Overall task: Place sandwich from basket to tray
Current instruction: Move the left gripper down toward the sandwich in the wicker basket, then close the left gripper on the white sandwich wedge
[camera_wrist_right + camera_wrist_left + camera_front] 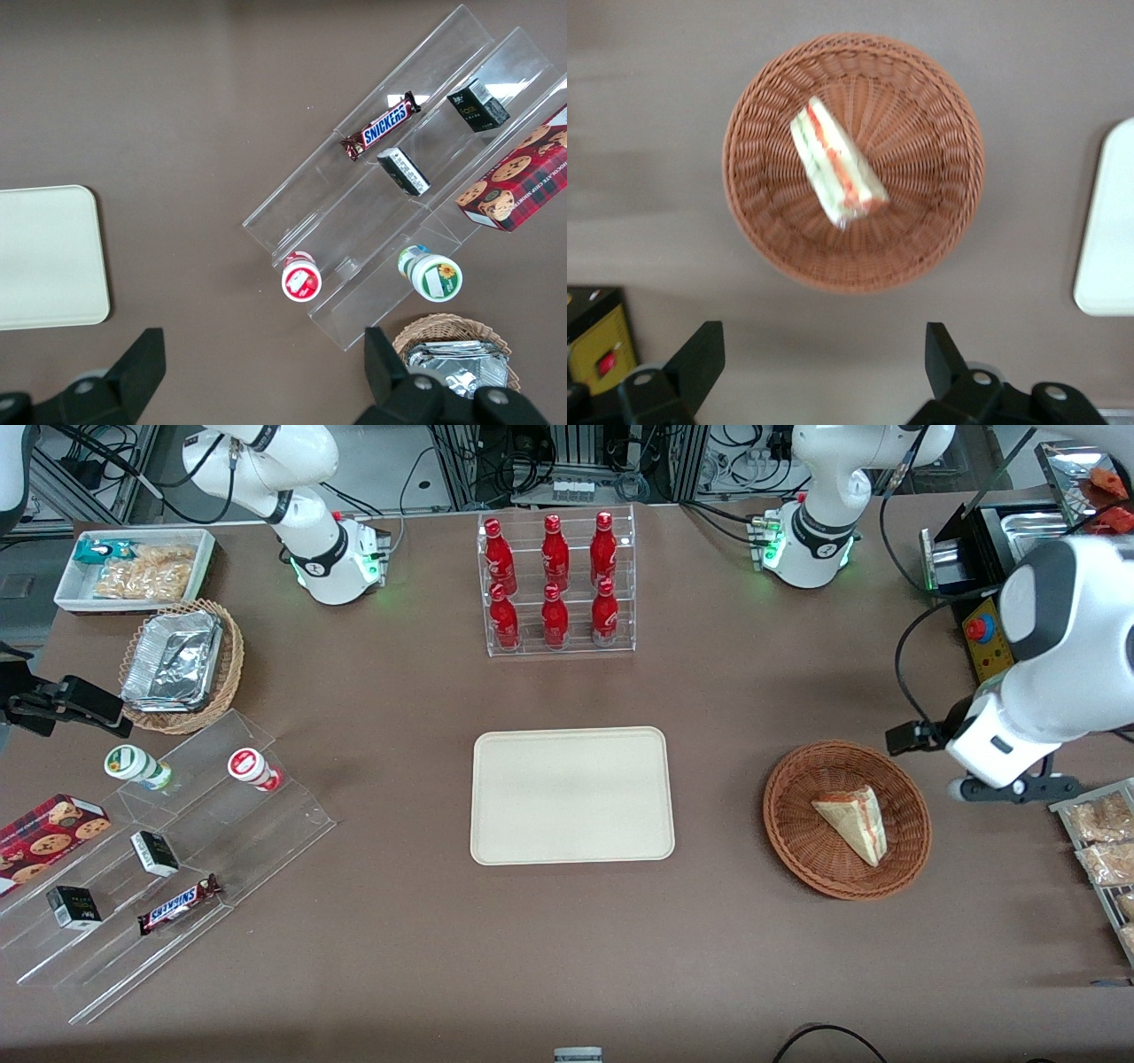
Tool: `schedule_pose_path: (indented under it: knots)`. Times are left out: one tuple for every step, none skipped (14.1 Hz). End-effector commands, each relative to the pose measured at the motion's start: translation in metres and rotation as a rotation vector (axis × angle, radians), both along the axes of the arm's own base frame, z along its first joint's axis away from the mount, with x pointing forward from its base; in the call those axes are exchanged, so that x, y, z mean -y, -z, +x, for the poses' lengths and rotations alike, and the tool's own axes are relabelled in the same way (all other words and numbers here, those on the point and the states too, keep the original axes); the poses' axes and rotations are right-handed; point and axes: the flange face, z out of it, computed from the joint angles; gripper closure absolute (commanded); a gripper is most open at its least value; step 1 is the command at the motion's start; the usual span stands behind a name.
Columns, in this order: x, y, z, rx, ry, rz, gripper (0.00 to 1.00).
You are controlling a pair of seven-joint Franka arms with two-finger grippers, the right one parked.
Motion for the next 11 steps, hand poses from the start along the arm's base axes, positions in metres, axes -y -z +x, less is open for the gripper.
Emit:
schedule_pose_path:
  knots:
    - [-0.003,0.043,0.009,0.013,0.007,-0.003,0.00]
    - [-0.004,0.058,0.012,0.030,0.006,-0.004,0.00]
    - [-0.004,0.073,0.011,0.041,0.000,-0.005,0.00]
    - [-0.004,0.085,0.010,0.054,-0.004,-0.007,0.00]
    - [-0.004,0.097,0.007,0.065,-0.018,-0.013,0.00]
    - [-0.004,0.105,0.004,0.081,-0.045,-0.015,0.00]
    - [-0.005,0.116,0.001,0.092,-0.113,-0.010,0.00]
    - [-0.004,0.124,-0.001,0.109,-0.199,-0.004,0.00]
    - [-0.005,0.131,-0.004,0.120,-0.309,0.005,0.00]
    - [-0.005,0.139,-0.007,0.126,-0.392,0.011,0.00]
    - [-0.005,0.146,-0.011,0.137,-0.456,0.012,0.00]
